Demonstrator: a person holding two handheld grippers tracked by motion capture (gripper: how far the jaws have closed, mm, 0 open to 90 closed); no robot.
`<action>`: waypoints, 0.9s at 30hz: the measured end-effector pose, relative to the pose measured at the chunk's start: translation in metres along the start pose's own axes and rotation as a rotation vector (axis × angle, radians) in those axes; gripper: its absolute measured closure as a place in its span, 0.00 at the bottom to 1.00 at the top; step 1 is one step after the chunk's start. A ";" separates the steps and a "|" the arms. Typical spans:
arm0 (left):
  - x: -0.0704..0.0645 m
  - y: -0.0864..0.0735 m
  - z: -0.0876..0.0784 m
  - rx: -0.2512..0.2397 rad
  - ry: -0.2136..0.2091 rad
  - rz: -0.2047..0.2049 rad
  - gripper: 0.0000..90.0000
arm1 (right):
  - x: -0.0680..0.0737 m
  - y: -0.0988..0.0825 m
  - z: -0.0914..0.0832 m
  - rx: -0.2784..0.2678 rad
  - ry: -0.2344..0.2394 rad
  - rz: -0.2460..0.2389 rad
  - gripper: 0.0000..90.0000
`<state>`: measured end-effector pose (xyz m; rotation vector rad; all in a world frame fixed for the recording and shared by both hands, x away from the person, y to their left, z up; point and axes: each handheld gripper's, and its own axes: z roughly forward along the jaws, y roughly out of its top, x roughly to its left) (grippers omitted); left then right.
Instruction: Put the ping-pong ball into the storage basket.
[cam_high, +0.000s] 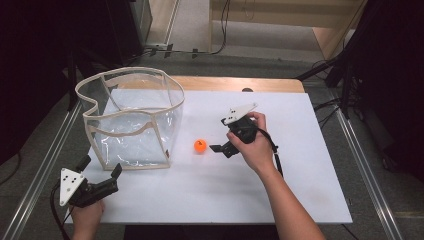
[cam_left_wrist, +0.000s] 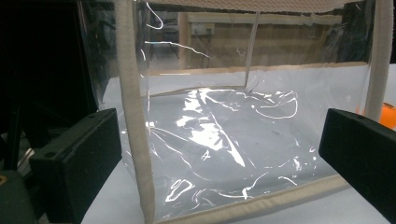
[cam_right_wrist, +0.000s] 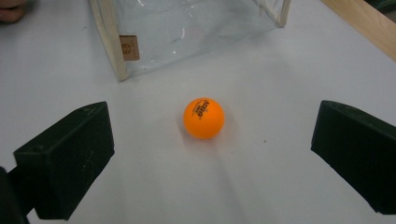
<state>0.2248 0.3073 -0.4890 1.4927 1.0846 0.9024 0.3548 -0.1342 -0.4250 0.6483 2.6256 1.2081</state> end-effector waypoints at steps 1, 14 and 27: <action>0.000 0.000 0.000 0.000 0.000 -0.001 0.00 | 0.000 0.001 0.001 0.003 0.003 -0.001 0.00; 0.000 0.000 0.000 -0.001 -0.001 -0.003 0.00 | -0.002 0.007 0.016 0.049 0.019 -0.015 0.00; 0.000 0.000 0.000 -0.002 -0.001 -0.002 0.00 | -0.004 0.009 0.026 0.089 0.033 -0.027 0.00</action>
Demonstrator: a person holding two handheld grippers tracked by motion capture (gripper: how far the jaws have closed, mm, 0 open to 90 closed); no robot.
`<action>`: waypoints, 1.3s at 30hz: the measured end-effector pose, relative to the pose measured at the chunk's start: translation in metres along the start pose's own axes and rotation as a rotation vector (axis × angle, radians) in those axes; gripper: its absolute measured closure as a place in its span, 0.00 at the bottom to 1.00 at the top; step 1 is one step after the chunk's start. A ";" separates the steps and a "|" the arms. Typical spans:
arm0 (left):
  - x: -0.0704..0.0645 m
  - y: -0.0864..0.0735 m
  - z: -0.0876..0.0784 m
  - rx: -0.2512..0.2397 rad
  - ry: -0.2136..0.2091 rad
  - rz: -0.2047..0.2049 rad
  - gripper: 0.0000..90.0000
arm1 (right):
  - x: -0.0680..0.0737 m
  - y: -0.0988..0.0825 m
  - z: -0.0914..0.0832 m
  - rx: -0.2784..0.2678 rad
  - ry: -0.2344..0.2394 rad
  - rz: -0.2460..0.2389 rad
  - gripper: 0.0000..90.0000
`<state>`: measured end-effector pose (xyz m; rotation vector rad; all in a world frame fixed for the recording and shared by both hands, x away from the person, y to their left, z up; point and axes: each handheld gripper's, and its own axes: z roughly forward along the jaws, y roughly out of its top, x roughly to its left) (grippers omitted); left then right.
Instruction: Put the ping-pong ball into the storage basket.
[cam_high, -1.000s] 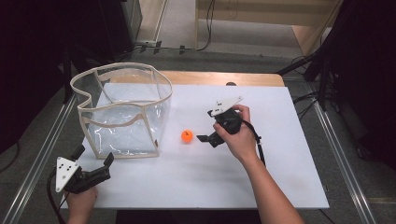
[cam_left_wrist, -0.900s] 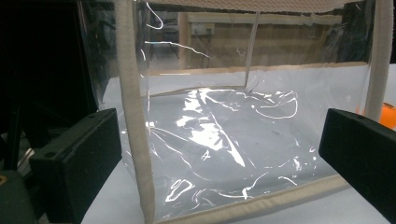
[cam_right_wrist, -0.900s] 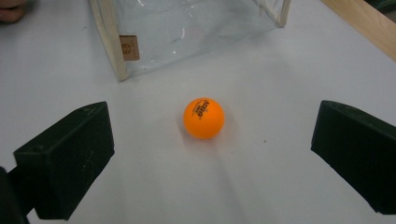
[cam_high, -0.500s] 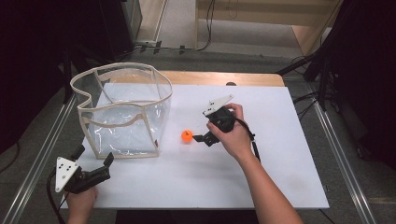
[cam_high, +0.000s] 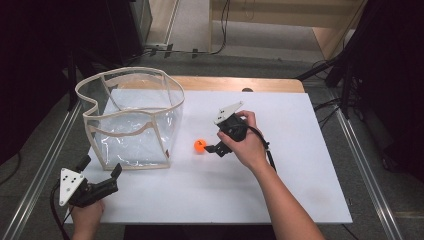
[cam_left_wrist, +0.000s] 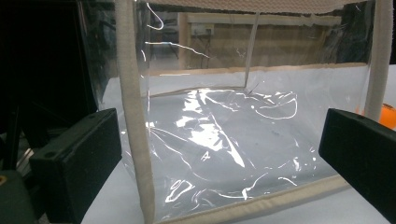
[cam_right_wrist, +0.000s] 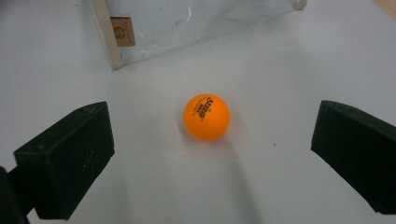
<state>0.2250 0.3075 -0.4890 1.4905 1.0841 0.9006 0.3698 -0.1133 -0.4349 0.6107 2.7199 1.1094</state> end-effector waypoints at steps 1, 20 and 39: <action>0.000 0.000 0.000 0.000 0.000 -0.001 0.00 | 0.000 0.000 0.001 0.002 0.001 0.001 0.00; 0.000 0.000 0.000 0.000 -0.003 -0.001 0.00 | 0.002 0.007 0.021 0.069 0.033 -0.022 0.00; 0.000 0.000 0.000 0.000 -0.003 -0.001 0.00 | 0.001 0.011 0.040 0.143 0.024 -0.023 0.00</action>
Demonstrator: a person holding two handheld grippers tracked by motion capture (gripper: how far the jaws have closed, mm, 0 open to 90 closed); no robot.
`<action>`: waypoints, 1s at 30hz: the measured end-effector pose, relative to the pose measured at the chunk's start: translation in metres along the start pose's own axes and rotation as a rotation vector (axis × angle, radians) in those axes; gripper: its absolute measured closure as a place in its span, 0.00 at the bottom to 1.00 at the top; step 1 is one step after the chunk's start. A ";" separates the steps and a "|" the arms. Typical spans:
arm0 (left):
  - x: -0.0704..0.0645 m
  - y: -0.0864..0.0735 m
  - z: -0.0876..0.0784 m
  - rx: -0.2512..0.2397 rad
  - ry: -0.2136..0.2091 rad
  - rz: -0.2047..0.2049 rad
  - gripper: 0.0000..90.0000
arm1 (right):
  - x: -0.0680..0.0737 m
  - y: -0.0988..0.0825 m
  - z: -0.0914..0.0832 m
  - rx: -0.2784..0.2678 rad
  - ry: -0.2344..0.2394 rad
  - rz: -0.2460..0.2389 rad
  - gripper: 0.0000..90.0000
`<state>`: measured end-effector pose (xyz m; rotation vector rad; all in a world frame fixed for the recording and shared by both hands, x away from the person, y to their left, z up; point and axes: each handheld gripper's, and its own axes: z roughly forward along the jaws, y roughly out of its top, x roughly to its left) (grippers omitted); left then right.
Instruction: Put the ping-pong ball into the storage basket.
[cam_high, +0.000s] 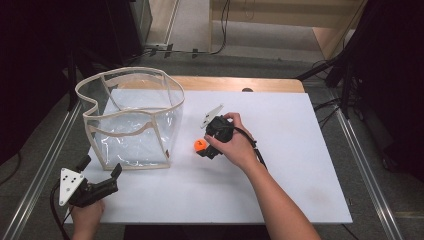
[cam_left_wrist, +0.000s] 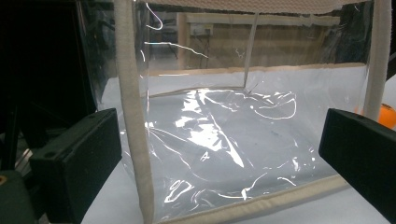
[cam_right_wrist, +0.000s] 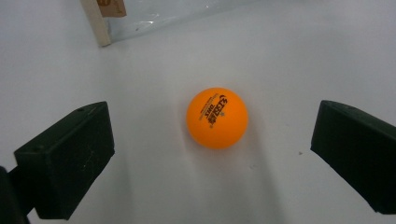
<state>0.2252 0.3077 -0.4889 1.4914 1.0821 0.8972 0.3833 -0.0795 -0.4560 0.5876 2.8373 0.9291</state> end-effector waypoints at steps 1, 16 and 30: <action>0.000 0.000 0.000 0.001 0.000 0.000 0.00 | 0.000 0.001 0.001 0.005 0.002 -0.003 0.00; 0.000 0.000 0.000 -0.003 -0.001 -0.003 0.00 | 0.001 0.007 0.017 0.061 0.002 -0.017 0.00; 0.000 0.000 0.000 -0.003 -0.001 -0.004 0.00 | 0.000 0.007 0.026 0.087 -0.014 0.005 0.15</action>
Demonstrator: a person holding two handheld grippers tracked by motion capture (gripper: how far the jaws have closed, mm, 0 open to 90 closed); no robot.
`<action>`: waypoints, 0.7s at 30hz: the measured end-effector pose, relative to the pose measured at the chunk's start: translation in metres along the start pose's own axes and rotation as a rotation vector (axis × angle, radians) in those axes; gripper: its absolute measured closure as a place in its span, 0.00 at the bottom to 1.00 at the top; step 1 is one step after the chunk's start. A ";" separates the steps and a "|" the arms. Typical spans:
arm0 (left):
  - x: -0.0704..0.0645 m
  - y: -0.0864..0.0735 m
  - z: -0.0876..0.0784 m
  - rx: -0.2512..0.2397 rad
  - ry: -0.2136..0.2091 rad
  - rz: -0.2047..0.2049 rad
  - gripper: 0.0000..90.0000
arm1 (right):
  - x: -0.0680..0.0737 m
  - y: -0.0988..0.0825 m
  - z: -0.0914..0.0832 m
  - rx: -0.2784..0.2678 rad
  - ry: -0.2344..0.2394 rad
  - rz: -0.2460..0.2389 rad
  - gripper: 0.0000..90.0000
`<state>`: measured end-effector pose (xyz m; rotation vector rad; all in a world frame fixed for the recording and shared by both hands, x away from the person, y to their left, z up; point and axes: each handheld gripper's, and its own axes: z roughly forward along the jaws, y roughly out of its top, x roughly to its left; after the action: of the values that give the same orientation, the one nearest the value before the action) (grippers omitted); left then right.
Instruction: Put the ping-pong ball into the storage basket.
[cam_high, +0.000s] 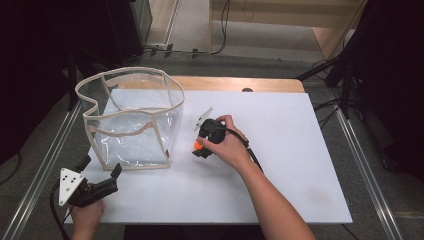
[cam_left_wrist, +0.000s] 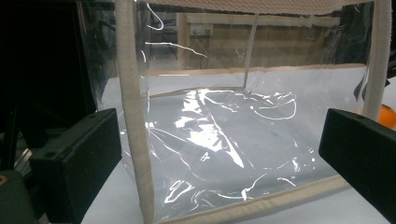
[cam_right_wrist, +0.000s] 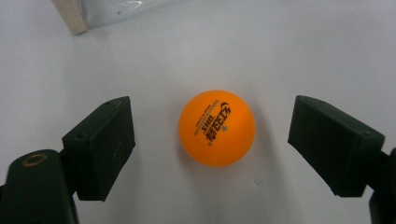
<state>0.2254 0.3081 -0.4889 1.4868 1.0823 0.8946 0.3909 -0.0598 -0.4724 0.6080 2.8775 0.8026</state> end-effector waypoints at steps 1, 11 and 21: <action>0.000 0.000 0.000 0.000 -0.001 0.000 0.00 | 0.000 0.000 0.001 -0.005 0.001 -0.007 0.16; 0.000 0.000 0.000 0.000 -0.001 -0.001 0.00 | 0.002 0.001 0.008 0.027 -0.042 0.003 0.35; 0.001 0.000 0.000 0.000 -0.003 0.000 0.00 | 0.000 0.000 0.012 0.031 -0.019 0.020 0.46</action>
<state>0.2255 0.3088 -0.4888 1.4877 1.0803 0.8919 0.3936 -0.0541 -0.4827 0.6459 2.8762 0.7521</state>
